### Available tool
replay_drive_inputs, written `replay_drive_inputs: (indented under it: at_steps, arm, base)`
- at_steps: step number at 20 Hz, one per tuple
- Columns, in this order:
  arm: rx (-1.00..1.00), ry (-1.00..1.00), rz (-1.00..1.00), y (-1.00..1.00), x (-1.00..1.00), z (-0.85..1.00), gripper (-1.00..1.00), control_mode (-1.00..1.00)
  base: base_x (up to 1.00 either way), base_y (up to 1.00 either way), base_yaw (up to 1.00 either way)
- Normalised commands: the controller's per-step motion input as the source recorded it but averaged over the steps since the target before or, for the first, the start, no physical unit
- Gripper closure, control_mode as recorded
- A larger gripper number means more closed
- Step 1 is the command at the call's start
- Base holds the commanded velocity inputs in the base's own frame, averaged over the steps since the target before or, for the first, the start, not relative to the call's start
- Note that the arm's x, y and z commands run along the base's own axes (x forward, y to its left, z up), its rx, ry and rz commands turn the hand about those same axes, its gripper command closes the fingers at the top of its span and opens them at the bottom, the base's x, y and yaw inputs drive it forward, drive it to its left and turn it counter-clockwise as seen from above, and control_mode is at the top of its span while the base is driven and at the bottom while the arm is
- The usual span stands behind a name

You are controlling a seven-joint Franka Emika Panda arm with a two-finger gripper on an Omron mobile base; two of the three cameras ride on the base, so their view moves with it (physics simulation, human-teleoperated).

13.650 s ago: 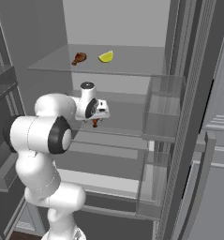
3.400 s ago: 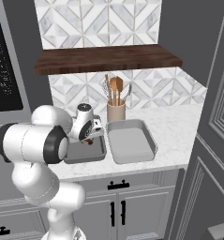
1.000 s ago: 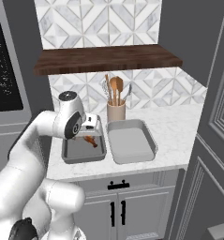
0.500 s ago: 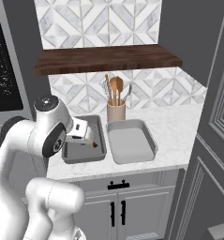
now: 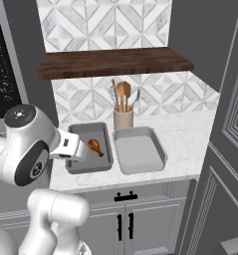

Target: Place one lemon wedge and one chicken drumstick in each tupperware on the nearby counter, to pack two identical lunches.

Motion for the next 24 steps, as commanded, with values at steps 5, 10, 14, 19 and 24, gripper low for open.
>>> replay_drive_inputs:
  at_steps: [5, 10, 14, 19, 24]
  arm:
    - [0.0, 0.0, 0.0, 0.0, 0.0, 0.0, -1.0, -1.0]
    - [0.0, 0.0, 0.0, 0.01, -0.04, 0.0, -1.0, 1.0]
    - [0.0, 0.0, 0.0, 0.0, 0.0, 0.0, -1.0, 1.0]
    - [0.0, 0.0, 0.0, 0.0, 0.0, 0.0, -1.0, 1.0]
    - [0.0, 0.0, 0.0, 0.0, 0.0, 0.0, -1.0, 1.0]
  base:
    - [0.0, 0.0, 0.0]
    - [-0.51, 0.2, 0.06]
    - [-0.98, 0.78, -0.15]
    - [-0.6, 0.68, -0.53]
    - [-0.29, 0.31, -0.74]
